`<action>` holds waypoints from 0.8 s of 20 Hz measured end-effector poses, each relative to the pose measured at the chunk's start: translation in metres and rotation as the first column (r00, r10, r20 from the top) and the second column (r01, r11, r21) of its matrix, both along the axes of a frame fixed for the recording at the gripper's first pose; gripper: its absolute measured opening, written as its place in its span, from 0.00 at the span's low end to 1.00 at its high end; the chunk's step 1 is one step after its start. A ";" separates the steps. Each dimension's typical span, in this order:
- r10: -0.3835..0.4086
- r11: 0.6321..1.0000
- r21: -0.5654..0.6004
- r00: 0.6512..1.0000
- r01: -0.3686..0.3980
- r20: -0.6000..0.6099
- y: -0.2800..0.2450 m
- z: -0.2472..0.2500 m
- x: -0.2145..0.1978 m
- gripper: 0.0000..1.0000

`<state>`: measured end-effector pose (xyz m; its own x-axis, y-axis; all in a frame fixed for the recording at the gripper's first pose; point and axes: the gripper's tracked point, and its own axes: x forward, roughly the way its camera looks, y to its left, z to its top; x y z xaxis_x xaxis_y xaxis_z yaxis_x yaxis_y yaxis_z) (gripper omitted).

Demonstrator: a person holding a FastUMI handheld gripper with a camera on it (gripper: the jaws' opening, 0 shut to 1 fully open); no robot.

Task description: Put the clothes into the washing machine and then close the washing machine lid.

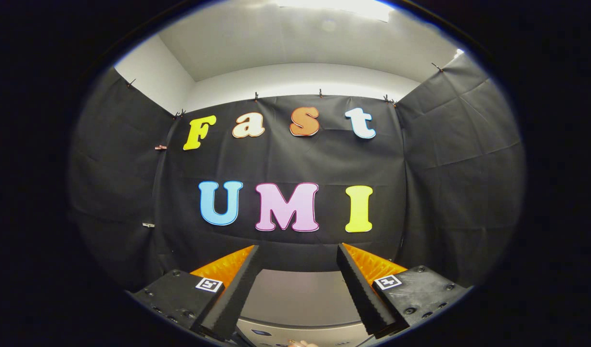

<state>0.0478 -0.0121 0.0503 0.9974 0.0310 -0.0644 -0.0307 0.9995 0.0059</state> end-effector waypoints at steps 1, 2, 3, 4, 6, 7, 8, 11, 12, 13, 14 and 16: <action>-0.001 1.000 0.003 1.000 0.001 0.003 -0.001 0.001 0.001 0.98; -0.002 1.000 0.008 1.000 0.002 0.005 -0.003 0.002 0.001 0.98; 0.000 1.000 0.011 1.000 0.000 0.006 -0.003 0.001 0.000 0.98; 0.001 1.000 0.014 1.000 -0.001 0.006 -0.002 0.001 0.001 0.98; 0.002 1.000 0.014 1.000 -0.002 0.002 -0.002 -0.002 0.002 0.98; 0.003 1.000 0.013 1.000 -0.003 0.000 -0.002 -0.003 0.002 0.98; 0.005 1.000 0.013 1.000 -0.005 -0.004 -0.002 -0.004 0.003 0.98; 0.010 1.000 0.011 1.000 -0.009 -0.022 -0.002 -0.010 0.003 0.98; 0.009 1.000 0.009 1.000 -0.008 -0.024 -0.003 -0.011 0.003 0.98; 0.007 1.000 0.009 1.000 -0.007 -0.025 -0.005 -0.011 0.004 0.98; 0.008 1.000 0.012 1.000 -0.008 -0.025 -0.004 -0.011 0.005 0.98; 0.010 1.000 0.015 1.000 -0.010 -0.026 -0.005 -0.012 0.005 0.98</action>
<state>0.0531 -0.0167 0.0381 0.9951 0.0420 -0.0894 -0.0402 0.9990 0.0217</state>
